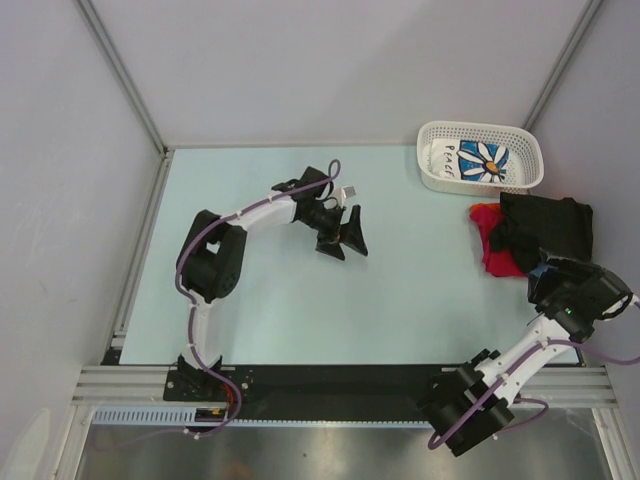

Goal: Fold and stack the t-shirts
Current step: Move the tshirt to the center of the board

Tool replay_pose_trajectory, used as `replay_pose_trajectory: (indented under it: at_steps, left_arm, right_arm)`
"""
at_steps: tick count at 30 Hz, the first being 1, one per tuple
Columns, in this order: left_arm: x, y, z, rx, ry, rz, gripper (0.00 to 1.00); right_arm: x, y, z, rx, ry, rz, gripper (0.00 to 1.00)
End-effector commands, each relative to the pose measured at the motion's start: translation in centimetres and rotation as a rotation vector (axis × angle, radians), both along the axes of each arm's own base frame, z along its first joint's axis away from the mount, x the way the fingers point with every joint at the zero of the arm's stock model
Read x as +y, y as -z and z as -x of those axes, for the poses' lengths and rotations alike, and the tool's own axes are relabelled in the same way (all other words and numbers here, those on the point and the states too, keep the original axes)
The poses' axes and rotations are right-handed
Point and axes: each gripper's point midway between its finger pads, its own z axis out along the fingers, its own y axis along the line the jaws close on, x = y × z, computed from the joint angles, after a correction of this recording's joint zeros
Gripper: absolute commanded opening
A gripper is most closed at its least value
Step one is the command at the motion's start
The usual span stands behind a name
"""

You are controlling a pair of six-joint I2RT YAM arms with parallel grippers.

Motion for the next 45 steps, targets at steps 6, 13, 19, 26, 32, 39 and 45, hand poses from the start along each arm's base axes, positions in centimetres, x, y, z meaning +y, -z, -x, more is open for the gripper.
replay_pose_trajectory:
  at_steps: [6,13,19,26,32,39,45]
  left_arm:
    - [-0.2,-2.1,0.8,-0.088,0.043,-0.012,1.00]
    - [-0.3,-1.2,1.1,-0.070,0.048,0.002,1.00]
    - [-0.6,0.1,1.0,-0.061,0.061,0.017,1.00]
    - [-0.2,2.0,0.6,-0.018,0.058,0.036,1.00]
    - [0.7,2.7,-0.3,-0.002,0.041,0.042,1.00]
    - [1.9,2.9,-1.4,-0.008,0.009,0.040,1.00]
    - [2.3,3.2,-1.1,-0.011,0.006,0.030,1.00]
  right_arm:
    - [-2.8,-2.3,-0.7,0.058,0.001,0.107,0.72]
    - [-5.1,-2.1,-1.4,0.087,-0.009,0.072,0.75]
    - [-5.9,-2.1,-1.0,0.090,-0.054,0.055,0.76]
    - [-6.8,-0.4,0.0,0.030,-0.084,-0.044,0.76]
    - [-7.7,0.4,-0.7,0.043,-0.106,-0.052,0.77]
    - [-7.8,1.5,-3.4,0.039,-0.167,-0.060,0.78]
    - [-7.1,2.4,-6.5,0.061,-0.241,-0.075,0.79]
